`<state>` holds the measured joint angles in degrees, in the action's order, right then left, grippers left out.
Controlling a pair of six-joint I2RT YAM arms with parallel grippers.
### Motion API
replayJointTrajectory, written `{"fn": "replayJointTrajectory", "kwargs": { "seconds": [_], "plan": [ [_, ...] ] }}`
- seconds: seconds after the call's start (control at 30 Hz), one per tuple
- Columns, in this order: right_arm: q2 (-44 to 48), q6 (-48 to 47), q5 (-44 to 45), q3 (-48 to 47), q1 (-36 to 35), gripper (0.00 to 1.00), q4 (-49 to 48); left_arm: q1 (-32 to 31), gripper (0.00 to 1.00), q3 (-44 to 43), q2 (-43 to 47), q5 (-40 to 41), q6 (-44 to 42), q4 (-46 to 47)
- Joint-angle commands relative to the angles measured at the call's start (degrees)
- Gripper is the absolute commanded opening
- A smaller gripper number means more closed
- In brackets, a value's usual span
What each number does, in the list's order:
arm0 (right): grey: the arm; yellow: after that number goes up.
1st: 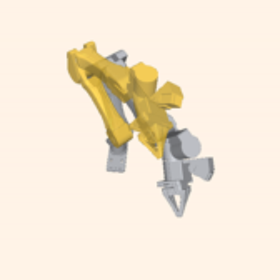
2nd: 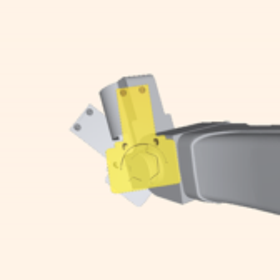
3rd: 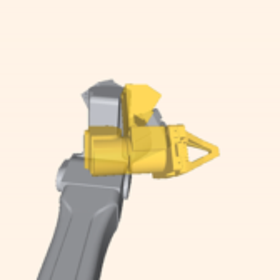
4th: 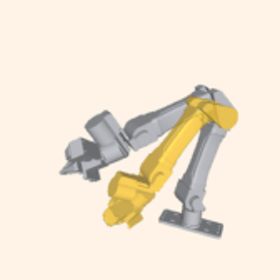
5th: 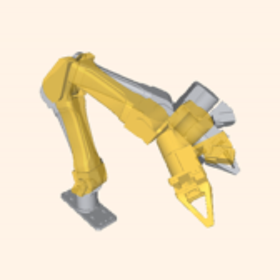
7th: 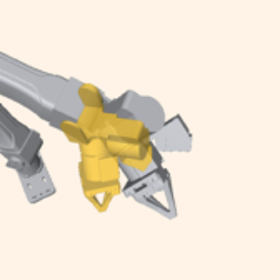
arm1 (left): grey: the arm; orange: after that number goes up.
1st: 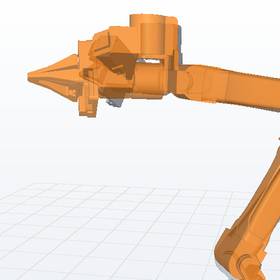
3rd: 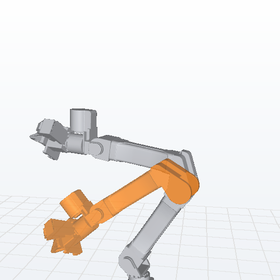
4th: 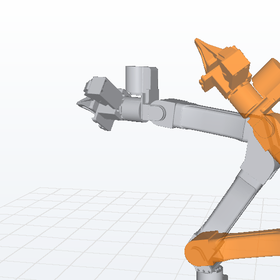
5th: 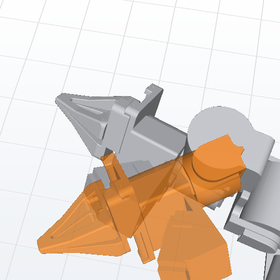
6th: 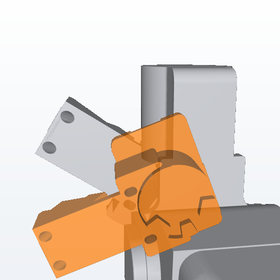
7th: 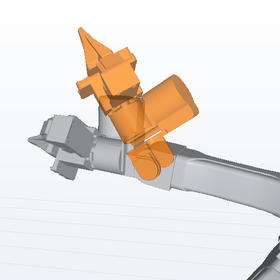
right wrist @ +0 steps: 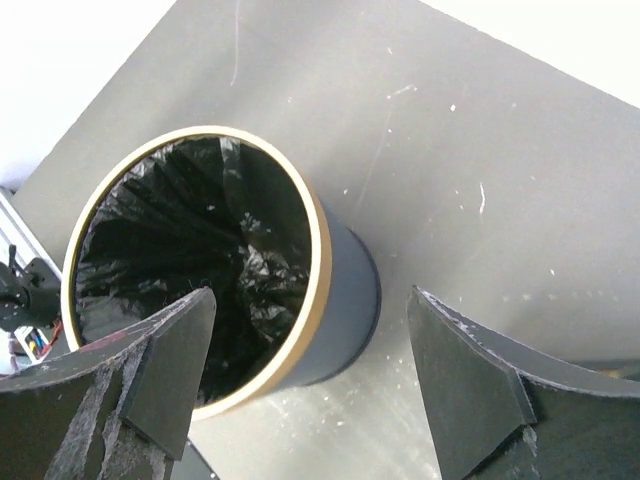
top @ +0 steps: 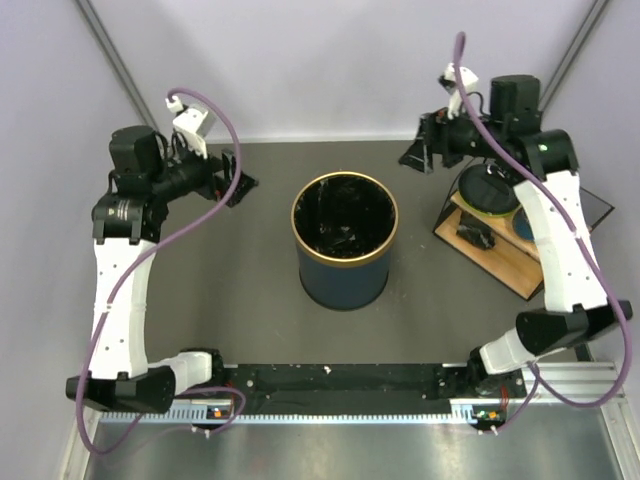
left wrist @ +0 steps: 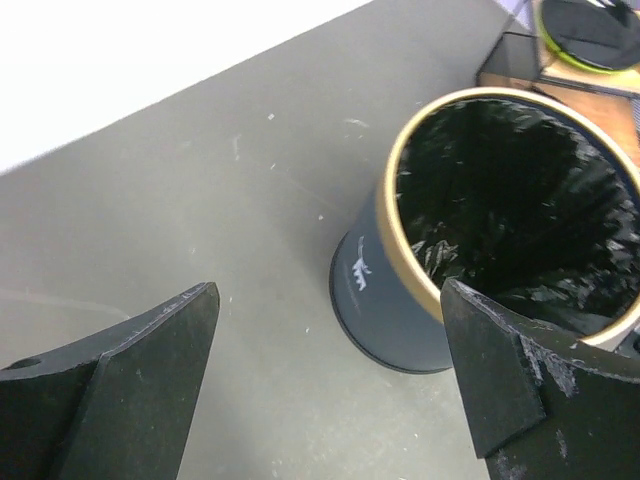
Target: Put the trash bags into the trash bin
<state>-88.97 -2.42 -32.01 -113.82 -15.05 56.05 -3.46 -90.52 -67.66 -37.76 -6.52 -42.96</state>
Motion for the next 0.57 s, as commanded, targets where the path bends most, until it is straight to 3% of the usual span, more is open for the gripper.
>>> {"fn": "replayJointTrajectory", "kwargs": {
  "seconds": [0.0, 0.13, 0.17, 0.3, 0.4, 0.53],
  "plan": [
    [8.45, 2.06, -2.18, 7.96, 3.44, 0.79, -3.84, 2.76, 0.98, -4.3, -3.17, 5.74, 5.73, -6.68],
    [16.18, 4.17, -2.27, 21.42, 8.27, 0.84, -7.09, 3.02, 0.98, -1.88, -6.52, 14.28, 4.77, -13.64],
    [19.68, 4.0, -1.14, 27.36, 8.98, 0.93, -8.75, 3.02, 0.98, -0.11, -6.09, 15.68, 4.51, -13.21],
    [26.98, 3.91, -0.25, 37.15, 10.92, 0.96, -10.61, 3.02, 0.98, 8.86, -2.84, 18.94, 5.03, -8.99],
    [30.51, 4.87, -0.42, 40.16, 10.92, 0.97, -10.88, 2.59, 0.98, 11.86, -1.25, 22.1, 6.26, -7.75],
    [32.01, 6.19, -1.21, 40.43, 10.92, 0.99, -11.58, 0.21, 0.98, 9.49, -1.43, 27.39, 5.91, -9.25]
  ]
}}
